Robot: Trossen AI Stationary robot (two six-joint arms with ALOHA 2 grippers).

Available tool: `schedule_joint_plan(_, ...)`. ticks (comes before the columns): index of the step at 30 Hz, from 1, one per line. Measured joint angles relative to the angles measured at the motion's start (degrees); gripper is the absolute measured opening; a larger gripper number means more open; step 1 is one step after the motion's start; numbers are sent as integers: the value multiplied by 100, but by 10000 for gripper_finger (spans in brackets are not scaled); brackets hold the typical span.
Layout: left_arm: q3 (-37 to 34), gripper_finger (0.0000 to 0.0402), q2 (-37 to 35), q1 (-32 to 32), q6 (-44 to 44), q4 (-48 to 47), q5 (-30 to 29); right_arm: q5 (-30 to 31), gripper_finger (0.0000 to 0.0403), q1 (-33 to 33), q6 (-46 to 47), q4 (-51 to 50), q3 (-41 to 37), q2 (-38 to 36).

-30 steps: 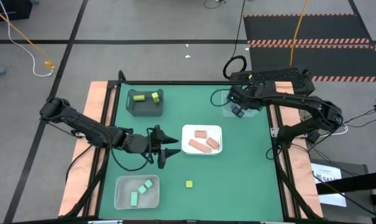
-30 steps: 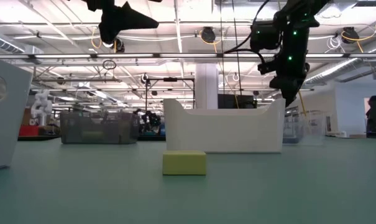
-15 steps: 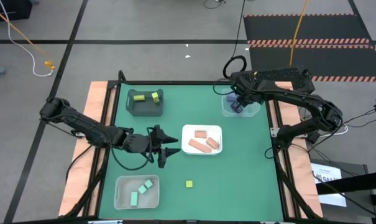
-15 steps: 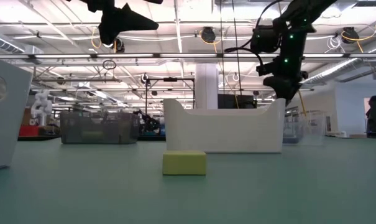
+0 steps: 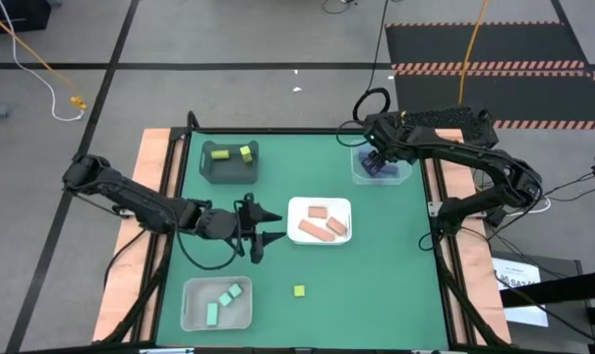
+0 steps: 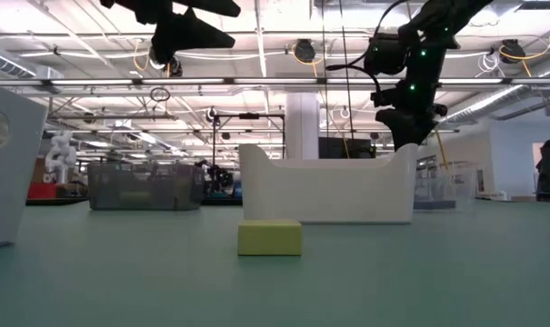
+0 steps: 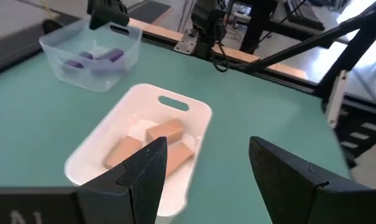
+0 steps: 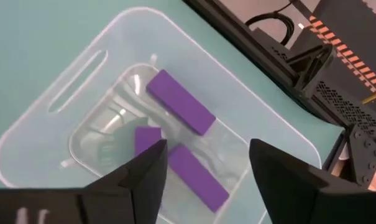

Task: Sort & place blocks by color
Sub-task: Put the green block into the black bin

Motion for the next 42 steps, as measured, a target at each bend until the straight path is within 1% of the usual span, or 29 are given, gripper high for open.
schedule_joint_plan(4, 0, 230, 0, 206, 271, -61, -5, -1, 223, 0, 2, 251, -2, 0)
schedule_joint_plan(11, 0, 230, 1, 746, 404, -615, -3, -2, 222, 75, -145, 1046, -2, 0)
schedule_joint_plan(16, 0, 230, 2, 1232, 1024, -718, -2, -4, 222, 183, -477, 1416, -2, 0)
schedule_joint_plan(21, 0, 230, 2, 1646, 1636, -908, -4, -34, 222, 324, -453, 1448, -2, 0)
schedule_joint_plan(23, 0, 230, 2, 1757, 1742, -1082, 86, -332, 222, 406, -398, 1458, -2, 0)
schedule_joint_plan(25, 0, 230, 2, 1854, 1743, -1281, 393, -820, 222, 508, -396, 1543, -4, 0)
schedule_joint_plan(28, 0, 230, 2, 1932, 1560, -1509, 906, -1491, 222, 724, -736, 1947, -4, 0)
schedule_joint_plan(30, 0, 230, 2, 1925, 1448, -1537, 1151, -1796, 222, 913, -989, 2301, -4, 0)
schedule_joint_plan(34, 0, 230, 2, 1835, 1175, -1464, 1290, -2385, 222, 1410, -1214, 2934, -10, 0)
schedule_joint_plan(37, 0, 230, 2, 1755, 881, -1449, 1300, -2657, 222, 1938, -1169, 3683, -249, 0)
schedule_joint_plan(42, 0, 230, 2, 1570, 488, -1463, 1302, -2673, 222, 2936, -1027, 5529, -1096, 2)
